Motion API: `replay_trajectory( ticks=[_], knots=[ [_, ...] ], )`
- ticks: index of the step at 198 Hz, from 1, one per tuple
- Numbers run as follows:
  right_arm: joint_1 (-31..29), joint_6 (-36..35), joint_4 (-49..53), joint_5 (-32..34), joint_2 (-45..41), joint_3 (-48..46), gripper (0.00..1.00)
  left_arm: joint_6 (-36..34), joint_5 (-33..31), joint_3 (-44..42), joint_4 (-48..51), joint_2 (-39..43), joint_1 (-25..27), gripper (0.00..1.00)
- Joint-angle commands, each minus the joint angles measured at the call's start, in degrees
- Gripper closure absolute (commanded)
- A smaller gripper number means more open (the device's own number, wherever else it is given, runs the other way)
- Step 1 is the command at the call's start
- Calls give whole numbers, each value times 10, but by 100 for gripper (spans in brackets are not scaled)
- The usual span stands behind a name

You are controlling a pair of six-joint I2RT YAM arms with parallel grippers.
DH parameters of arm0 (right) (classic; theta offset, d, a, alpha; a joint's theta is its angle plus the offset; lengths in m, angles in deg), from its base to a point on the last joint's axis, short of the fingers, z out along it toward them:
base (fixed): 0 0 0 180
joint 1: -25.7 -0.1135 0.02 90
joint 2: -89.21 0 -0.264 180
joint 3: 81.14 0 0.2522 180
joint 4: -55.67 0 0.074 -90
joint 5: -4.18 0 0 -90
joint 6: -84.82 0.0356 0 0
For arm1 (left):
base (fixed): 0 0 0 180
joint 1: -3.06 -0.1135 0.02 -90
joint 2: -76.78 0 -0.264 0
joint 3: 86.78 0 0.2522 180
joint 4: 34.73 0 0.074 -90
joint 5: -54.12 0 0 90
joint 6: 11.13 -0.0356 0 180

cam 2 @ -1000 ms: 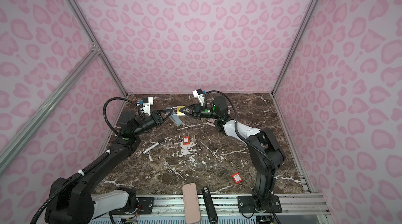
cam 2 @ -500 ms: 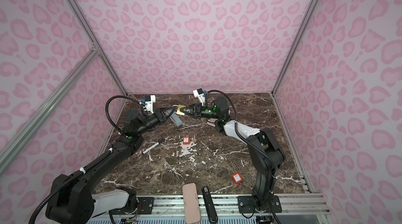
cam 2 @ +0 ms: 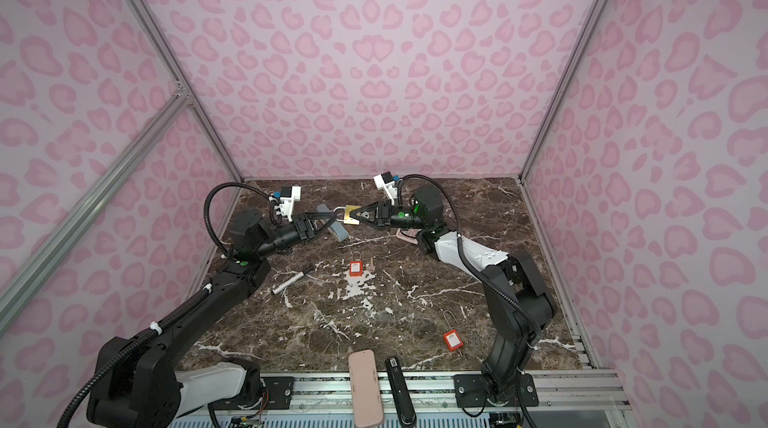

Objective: Lock with the key

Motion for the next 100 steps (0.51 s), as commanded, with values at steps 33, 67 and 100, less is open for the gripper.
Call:
replay_trajectory(
  ticks=[33,67,100],
  knots=[
    [-12,5,-33,1,13,11,100,-6,6,-2,-11,2,2,75],
    [-19,6,-34,2,18,11,100,-5,6,-1,-11,1,3,78],
    [-21,5,-34,4,19,10,84,-6,6,-1,-11,0,3,95]
  ],
)
